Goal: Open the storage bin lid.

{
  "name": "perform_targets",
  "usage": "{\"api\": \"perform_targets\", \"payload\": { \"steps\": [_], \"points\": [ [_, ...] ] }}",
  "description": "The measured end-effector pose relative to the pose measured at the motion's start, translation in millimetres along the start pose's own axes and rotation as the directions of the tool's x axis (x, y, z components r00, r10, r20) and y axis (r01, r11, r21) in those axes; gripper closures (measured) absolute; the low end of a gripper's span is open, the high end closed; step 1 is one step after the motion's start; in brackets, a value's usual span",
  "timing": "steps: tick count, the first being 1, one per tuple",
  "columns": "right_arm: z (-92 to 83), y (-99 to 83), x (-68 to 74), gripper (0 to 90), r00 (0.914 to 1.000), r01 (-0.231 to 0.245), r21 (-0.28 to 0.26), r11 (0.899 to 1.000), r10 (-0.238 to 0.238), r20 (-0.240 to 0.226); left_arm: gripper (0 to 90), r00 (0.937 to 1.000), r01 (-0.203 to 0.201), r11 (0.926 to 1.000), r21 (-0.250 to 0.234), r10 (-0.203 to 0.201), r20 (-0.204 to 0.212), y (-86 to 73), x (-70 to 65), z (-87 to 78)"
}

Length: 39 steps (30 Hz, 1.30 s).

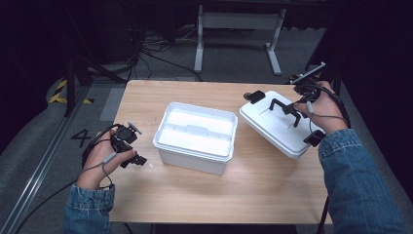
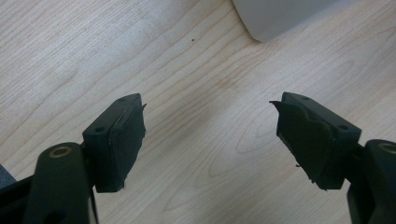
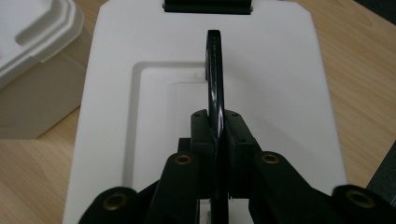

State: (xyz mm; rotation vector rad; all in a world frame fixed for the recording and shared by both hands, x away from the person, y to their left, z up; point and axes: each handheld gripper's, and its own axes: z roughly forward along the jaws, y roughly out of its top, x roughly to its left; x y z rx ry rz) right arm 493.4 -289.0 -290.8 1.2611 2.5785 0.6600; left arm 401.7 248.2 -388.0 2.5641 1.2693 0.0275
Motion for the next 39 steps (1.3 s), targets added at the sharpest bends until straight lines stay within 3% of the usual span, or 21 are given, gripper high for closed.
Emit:
{"api": "perform_targets", "payload": {
  "steps": [8, 19, 39],
  "points": [
    [32.6, -22.7, -13.1, 84.4, 0.9989, -0.046, 0.020, 0.999, 0.046, -0.003, 24.5, 1.0000, 0.004, 1.0000, -0.002, -0.004, 0.000, -0.3, 0.1, 0.4],
    [65.3, -46.1, -19.8, 84.4, 0.9956, -0.089, 0.042, 0.995, 0.090, -0.028, 24.5, 1.0000, 0.001, 1.0000, 0.004, -0.001, 0.000, 0.1, 0.4, 2.2],
    [86.8, -68.2, -27.5, 84.2, 0.9889, -0.129, 0.051, 0.990, 0.132, -0.068, 24.5, 1.0000, -0.002, 1.0000, 0.009, 0.002, 0.000, 0.2, 0.0, 2.6]
  ]
}}
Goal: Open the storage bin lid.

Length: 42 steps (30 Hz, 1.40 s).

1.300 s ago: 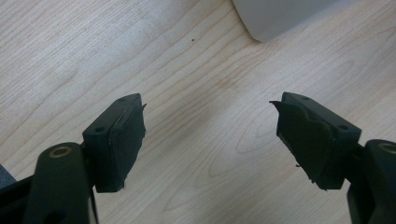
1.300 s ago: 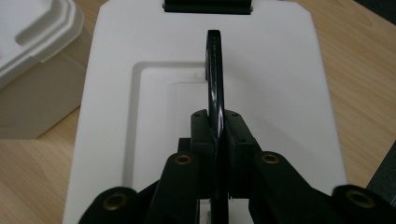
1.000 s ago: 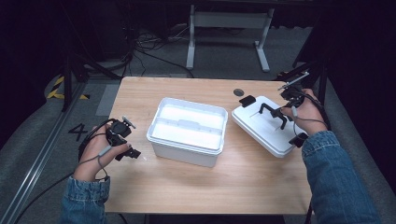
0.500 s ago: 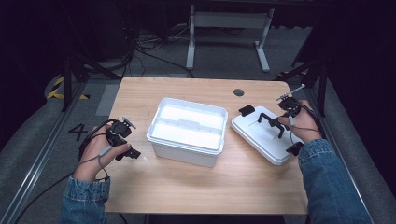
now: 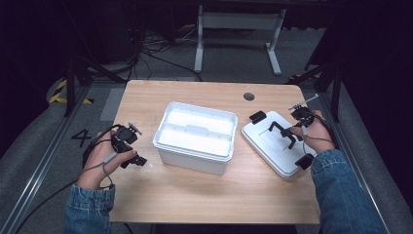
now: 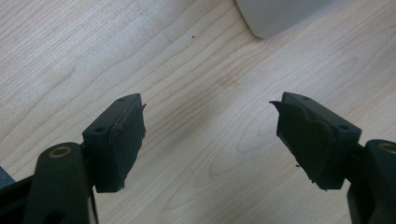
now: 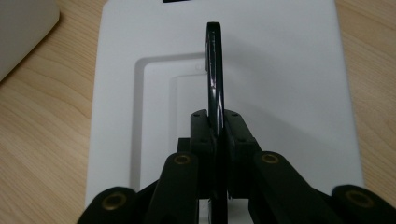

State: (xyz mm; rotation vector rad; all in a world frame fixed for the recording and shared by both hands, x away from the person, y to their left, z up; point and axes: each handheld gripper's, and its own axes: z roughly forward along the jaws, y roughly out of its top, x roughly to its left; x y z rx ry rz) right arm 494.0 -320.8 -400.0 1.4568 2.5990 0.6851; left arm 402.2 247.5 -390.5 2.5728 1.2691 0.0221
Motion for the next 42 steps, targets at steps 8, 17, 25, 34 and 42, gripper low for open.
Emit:
{"api": "perform_targets", "payload": {
  "steps": [8, 17, 25, 34, 42],
  "points": [
    [3.3, -4.9, -9.6, 81.9, 0.9989, -0.043, 0.001, 0.999, 0.043, -0.016, 24.5, 1.0000, 0.003, 1.0000, -0.004, -0.003, -0.001, 0.0, -0.5, -0.3],
    [-1.1, -8.9, -18.4, 56.1, 0.9966, -0.054, -0.057, 0.997, 0.058, 0.059, 24.5, 0.9999, -0.010, 0.9999, -0.003, 0.010, -0.005, -0.9, 0.0, -1.5],
    [-16.1, -8.0, -11.0, 50.5, 0.9972, -0.031, -0.129, 0.991, 0.039, 0.064, 24.3, 1.0000, -0.006, 1.0000, -0.002, 0.006, 0.000, 0.5, 1.4, -1.3],
    [-39.4, -9.1, 15.2, 49.0, 0.9973, 0.050, -0.200, 0.979, -0.038, 0.063, 24.3, 1.0000, -0.004, 1.0000, -0.001, 0.004, -0.003, 0.3, 1.3, -1.0],
    [-58.8, -15.0, 51.6, 47.2, 0.9921, 0.125, -0.248, 0.961, -0.122, 0.028, 24.3, 1.0000, -0.002, 1.0000, -0.002, 0.002, -0.006, -0.2, 1.8, -0.8]
  ]
}}
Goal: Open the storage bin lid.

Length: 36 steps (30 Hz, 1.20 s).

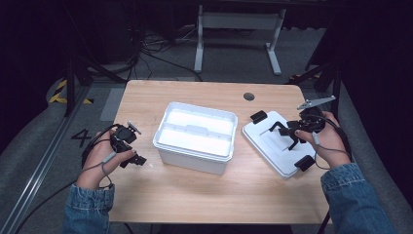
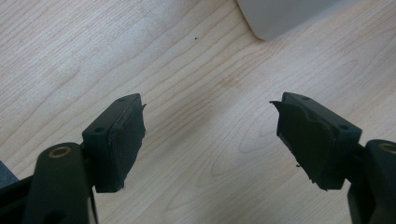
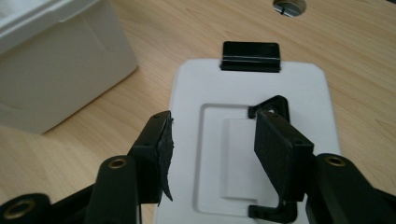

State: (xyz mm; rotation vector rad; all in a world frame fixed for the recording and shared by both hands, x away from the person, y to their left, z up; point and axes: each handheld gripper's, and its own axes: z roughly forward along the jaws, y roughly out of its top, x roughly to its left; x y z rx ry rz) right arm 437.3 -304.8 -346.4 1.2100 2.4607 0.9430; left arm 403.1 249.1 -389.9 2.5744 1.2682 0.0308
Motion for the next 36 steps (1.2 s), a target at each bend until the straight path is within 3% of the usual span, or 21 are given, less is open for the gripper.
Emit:
{"api": "perform_targets", "payload": {
  "steps": [3, 9, 13, 18, 26, 36],
  "points": [
    [-7.2, 0.7, 14.8, 46.2, 0.9992, 0.029, -0.016, 0.999, -0.030, -0.025, 24.3, 0.9998, -0.005, 0.9998, 0.017, 0.005, -0.018, -1.2, -1.1, 3.2],
    [-11.9, -1.1, 38.3, 45.7, 0.9954, 0.073, -0.032, 0.997, -0.075, -0.060, 24.2, 0.9998, 0.019, 0.9998, 0.001, -0.019, -0.004, -8.2, 1.0, -0.3],
    [-9.1, -10.8, 57.6, 45.8, 0.9909, 0.063, -0.082, 0.995, -0.072, -0.113, 23.3, 0.9999, 0.012, 0.9999, 0.009, -0.012, -0.005, -8.4, -0.4, 0.8],
    [-1.2, -20.2, 76.1, 45.8, 0.9865, 0.089, -0.064, 0.994, -0.097, -0.132, 22.9, 1.0000, 0.009, 0.9999, 0.012, -0.009, 0.000, -6.3, -0.5, 1.1],
    [1.0, -31.5, 89.7, 47.1, 0.9872, 0.082, -0.052, 0.995, -0.089, -0.133, 22.9, 1.0000, 0.008, 0.9999, 0.011, -0.008, -0.003, -4.5, 0.0, 1.3],
    [15.9, -47.3, 101.3, 48.1, 0.9863, 0.074, 0.025, 0.997, -0.069, -0.150, 22.8, 1.0000, -0.005, 0.9998, 0.018, 0.005, -0.002, -3.2, -0.3, 2.3]
  ]
}}
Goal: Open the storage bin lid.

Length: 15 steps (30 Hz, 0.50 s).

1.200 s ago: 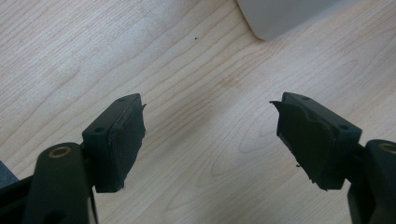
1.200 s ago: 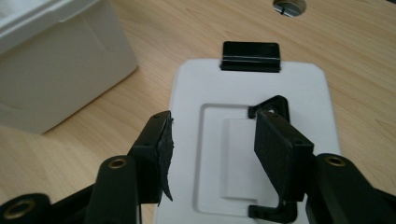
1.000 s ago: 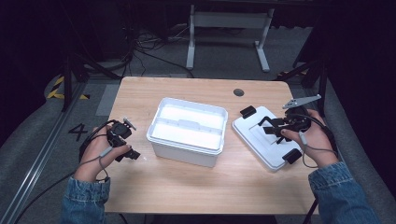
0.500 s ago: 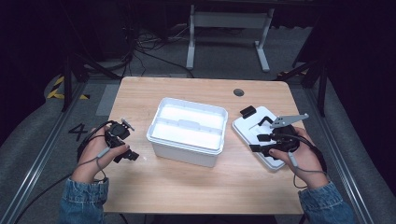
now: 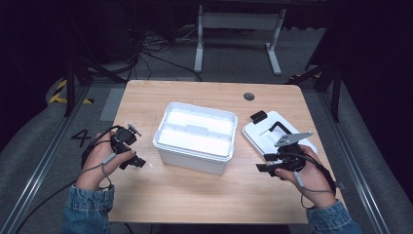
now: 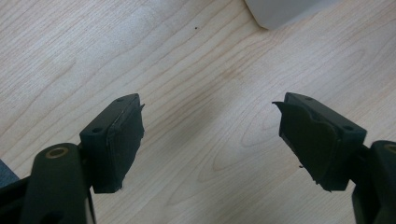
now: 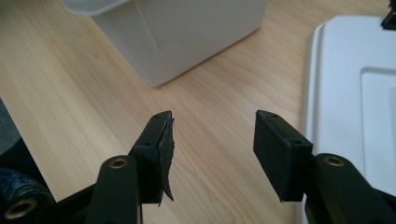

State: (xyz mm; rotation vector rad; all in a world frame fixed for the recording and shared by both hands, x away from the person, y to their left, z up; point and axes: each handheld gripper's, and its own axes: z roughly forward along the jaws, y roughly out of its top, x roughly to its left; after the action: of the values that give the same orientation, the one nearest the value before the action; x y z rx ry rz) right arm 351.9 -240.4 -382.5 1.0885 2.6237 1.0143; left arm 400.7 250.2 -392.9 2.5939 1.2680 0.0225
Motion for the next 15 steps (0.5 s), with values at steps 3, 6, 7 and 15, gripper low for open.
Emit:
{"api": "perform_targets", "payload": {
  "steps": [3, 6, 7, 15],
  "points": [
    [7.3, -4.9, 1.6, 48.0, 1.0000, 0.002, 0.016, 1.000, -0.002, -0.003, 22.8, 1.0000, -0.004, 1.0000, 0.005, 0.004, -0.003, 0.3, -0.7, 0.2],
    [16.8, -11.3, 2.7, 47.8, 0.9998, -0.009, 0.027, 1.000, 0.009, -0.017, 22.8, 1.0000, -0.003, 1.0000, 0.004, 0.003, -0.002, 0.3, -0.8, 0.2],
    [18.9, -12.7, 3.1, 47.9, 0.9995, -0.014, 0.029, 0.999, 0.014, -0.026, 22.8, 1.0000, -0.001, 1.0000, 0.004, 0.001, -0.003, 0.2, -0.8, 0.2],
    [40.0, -24.3, 5.2, 47.2, 0.9991, -0.010, 0.057, 0.998, 0.012, -0.041, 22.7, 1.0000, -0.003, 0.9999, 0.010, 0.003, 0.001, 1.3, -1.7, 1.4]
  ]
}}
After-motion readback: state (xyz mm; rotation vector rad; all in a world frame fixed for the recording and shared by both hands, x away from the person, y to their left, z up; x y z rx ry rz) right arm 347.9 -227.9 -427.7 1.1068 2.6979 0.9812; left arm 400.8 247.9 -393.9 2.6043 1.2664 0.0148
